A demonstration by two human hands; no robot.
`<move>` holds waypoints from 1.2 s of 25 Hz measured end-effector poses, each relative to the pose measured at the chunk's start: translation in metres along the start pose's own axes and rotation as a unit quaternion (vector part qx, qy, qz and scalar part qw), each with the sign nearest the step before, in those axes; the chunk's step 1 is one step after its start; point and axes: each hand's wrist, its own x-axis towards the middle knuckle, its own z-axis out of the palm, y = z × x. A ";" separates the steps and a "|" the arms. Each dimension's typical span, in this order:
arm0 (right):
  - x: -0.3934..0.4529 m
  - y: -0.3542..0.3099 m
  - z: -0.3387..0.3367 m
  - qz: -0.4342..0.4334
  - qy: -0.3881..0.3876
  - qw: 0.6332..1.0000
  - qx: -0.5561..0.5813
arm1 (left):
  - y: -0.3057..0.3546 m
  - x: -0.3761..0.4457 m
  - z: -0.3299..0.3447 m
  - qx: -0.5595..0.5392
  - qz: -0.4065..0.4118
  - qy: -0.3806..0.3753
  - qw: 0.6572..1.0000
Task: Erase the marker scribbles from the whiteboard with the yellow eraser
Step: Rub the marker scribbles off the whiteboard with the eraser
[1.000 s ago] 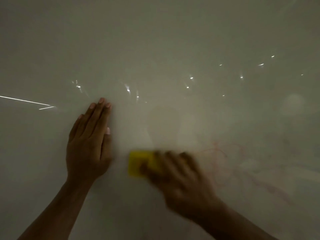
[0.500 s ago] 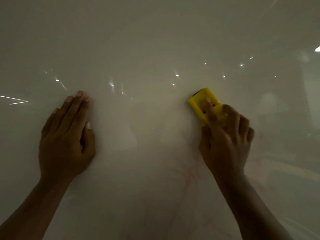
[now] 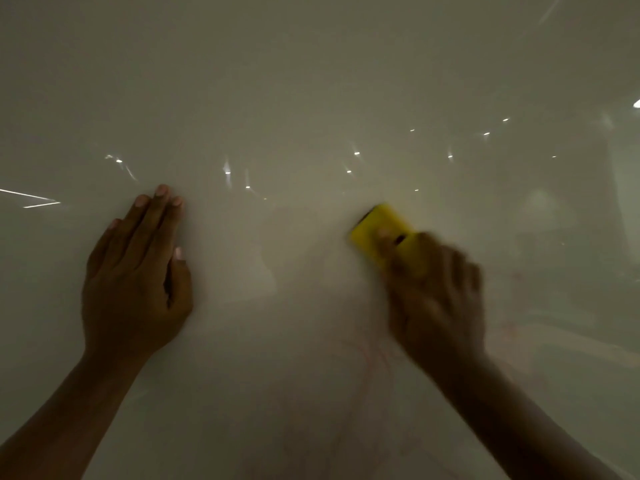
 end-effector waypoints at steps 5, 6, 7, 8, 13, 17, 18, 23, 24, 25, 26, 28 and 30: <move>0.008 0.015 -0.006 0.068 0.002 0.998 0.020 | 0.005 0.000 0.001 0.012 -0.006 -0.013 1.000; 0.009 0.010 -0.004 0.128 0.013 0.991 0.030 | 0.005 0.001 0.001 0.009 -0.001 -0.021 1.000; 0.005 -0.004 -0.002 0.123 0.014 0.991 0.048 | 0.006 0.001 0.000 0.007 0.011 -0.029 1.000; -0.005 -0.026 0.000 0.062 0.007 0.996 0.065 | 0.007 0.002 0.000 0.005 0.026 -0.035 0.999; -0.015 -0.039 -0.009 -0.072 -0.023 0.996 0.054 | 0.009 0.005 -0.002 -0.021 0.022 -0.048 0.998; -0.013 -0.032 -0.004 0.049 -0.001 0.994 0.103 | 0.015 0.005 -0.003 -0.011 0.016 -0.070 0.997; -0.023 -0.041 -0.005 -0.032 -0.016 0.991 0.131 | 0.019 0.005 -0.002 -0.008 0.005 -0.074 0.997; -0.028 0.014 -0.006 0.013 -0.019 0.986 0.165 | 0.048 0.014 0.009 0.009 0.060 -0.063 0.996; -0.029 0.019 -0.007 0.090 -0.002 0.982 0.168 | 0.052 0.019 0.012 0.006 0.081 -0.064 0.995; -0.034 0.014 -0.007 0.113 0.002 0.980 0.163 | 0.055 0.024 0.014 0.005 0.092 -0.063 0.994; -0.046 0.003 -0.005 0.068 -0.004 0.985 0.158 | 0.058 0.028 0.017 0.005 0.096 -0.063 0.993; -0.059 0.011 -0.011 -0.096 -0.045 0.983 0.152 | 0.066 0.035 0.023 -0.001 0.087 -0.066 0.994; -0.054 0.054 -0.010 -0.086 -0.043 0.988 0.124 | 0.082 0.040 0.030 -0.005 0.069 -0.061 0.996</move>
